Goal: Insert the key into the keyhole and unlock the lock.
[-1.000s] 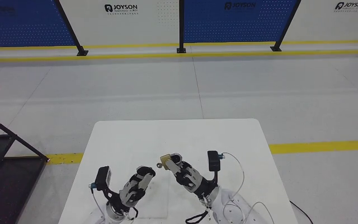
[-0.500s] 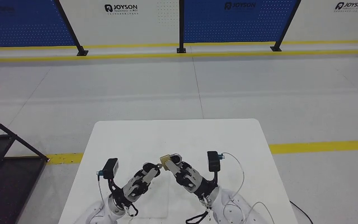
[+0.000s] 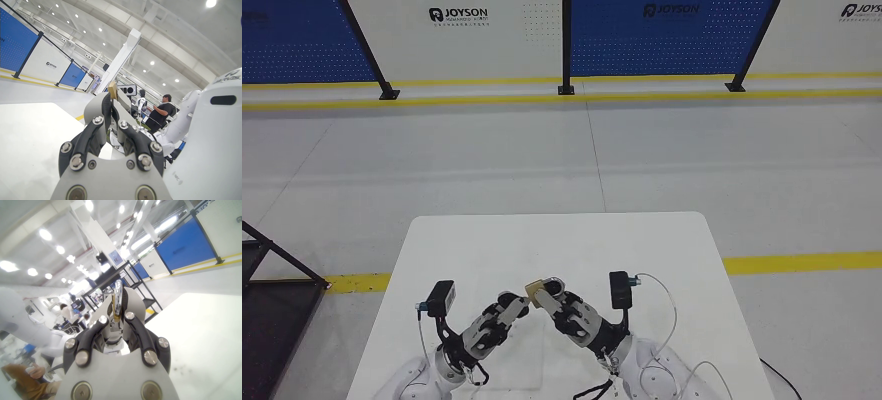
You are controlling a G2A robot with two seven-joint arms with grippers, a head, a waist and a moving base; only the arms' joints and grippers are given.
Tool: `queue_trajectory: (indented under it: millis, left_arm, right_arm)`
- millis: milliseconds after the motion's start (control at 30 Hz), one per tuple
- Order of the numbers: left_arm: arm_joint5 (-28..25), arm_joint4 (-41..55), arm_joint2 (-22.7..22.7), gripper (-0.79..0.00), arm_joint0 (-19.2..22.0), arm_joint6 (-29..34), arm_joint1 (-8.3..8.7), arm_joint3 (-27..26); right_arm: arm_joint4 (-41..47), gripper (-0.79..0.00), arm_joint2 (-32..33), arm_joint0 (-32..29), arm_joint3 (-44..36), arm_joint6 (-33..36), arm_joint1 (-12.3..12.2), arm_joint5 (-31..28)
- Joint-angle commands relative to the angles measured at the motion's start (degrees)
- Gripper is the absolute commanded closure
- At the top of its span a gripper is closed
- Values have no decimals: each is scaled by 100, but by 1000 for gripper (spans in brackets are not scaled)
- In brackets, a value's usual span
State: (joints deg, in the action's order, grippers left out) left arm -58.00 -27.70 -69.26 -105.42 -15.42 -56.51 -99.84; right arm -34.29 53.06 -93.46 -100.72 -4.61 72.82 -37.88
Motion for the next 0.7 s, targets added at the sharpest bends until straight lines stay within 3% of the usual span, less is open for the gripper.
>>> queue_trajectory:
  millis: [0, 200, 667]
  left_arm:
    - [0, -20, -8, -12, -3, 3, 2, 0]
    - [151, -459, -151, 0, -7, -142, -31, 23]
    - [1231, -2644, -54, 0, -153, -1806, -261, -154]
  right_arm:
    - [-8, 0, -6, 3, 3, 8, -1, -1]
    - [-31, 0, -19, 13, 6, 6, -4, 13]
    - [-142, 0, -12, 9, -20, 4, -19, 103]
